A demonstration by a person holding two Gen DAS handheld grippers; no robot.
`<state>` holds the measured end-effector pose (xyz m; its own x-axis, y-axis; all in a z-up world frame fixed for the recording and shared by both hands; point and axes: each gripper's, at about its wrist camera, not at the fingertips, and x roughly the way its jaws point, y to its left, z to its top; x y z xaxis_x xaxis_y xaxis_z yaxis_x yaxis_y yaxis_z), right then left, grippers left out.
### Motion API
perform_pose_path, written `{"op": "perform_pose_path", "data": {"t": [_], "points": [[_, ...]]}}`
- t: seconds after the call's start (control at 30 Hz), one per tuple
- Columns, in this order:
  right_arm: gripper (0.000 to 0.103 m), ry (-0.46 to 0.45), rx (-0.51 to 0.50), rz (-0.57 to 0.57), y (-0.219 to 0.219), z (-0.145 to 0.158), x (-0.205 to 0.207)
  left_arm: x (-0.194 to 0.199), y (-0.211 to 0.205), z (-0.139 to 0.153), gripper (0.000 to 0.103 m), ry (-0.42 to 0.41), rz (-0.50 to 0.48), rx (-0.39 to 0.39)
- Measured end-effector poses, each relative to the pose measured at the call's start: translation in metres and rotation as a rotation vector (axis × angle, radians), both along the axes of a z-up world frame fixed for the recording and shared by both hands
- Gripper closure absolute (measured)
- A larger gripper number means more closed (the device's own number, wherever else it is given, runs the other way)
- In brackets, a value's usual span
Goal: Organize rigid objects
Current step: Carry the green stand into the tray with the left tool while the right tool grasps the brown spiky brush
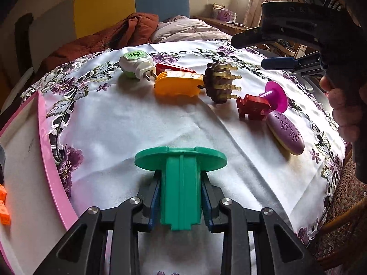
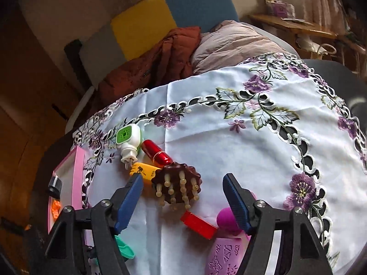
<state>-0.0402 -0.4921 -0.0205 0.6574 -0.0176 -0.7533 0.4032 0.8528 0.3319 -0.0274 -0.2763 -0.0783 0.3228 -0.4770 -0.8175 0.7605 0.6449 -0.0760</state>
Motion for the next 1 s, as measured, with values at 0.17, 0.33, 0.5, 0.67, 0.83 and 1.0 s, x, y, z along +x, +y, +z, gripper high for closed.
{"op": "perform_pose_path", "data": {"t": [0.17,0.33,0.5,0.67,0.83,1.0], "points": [[0.008,0.07,-0.095,0.127,0.023,-0.006,0.023,0.002,0.002,0.0,0.073,0.015,-0.001,-0.014],[0.008,0.166,-0.135,0.194,0.022,-0.025,0.05,0.004,0.005,0.0,0.073,0.033,0.0,-0.037],[0.036,0.214,-0.121,0.213,0.016,-0.043,0.056,0.006,0.007,0.0,0.073,0.051,0.005,-0.061],[0.036,0.212,-0.117,0.179,0.009,-0.044,0.053,0.007,0.007,0.0,0.073,0.054,0.012,-0.069],[0.036,0.223,-0.137,0.149,0.005,-0.043,0.052,0.005,0.006,-0.001,0.073,0.035,0.01,-0.064],[0.036,0.226,-0.143,0.127,0.003,-0.044,0.052,0.004,0.006,0.0,0.073,0.035,0.017,-0.063]]}}
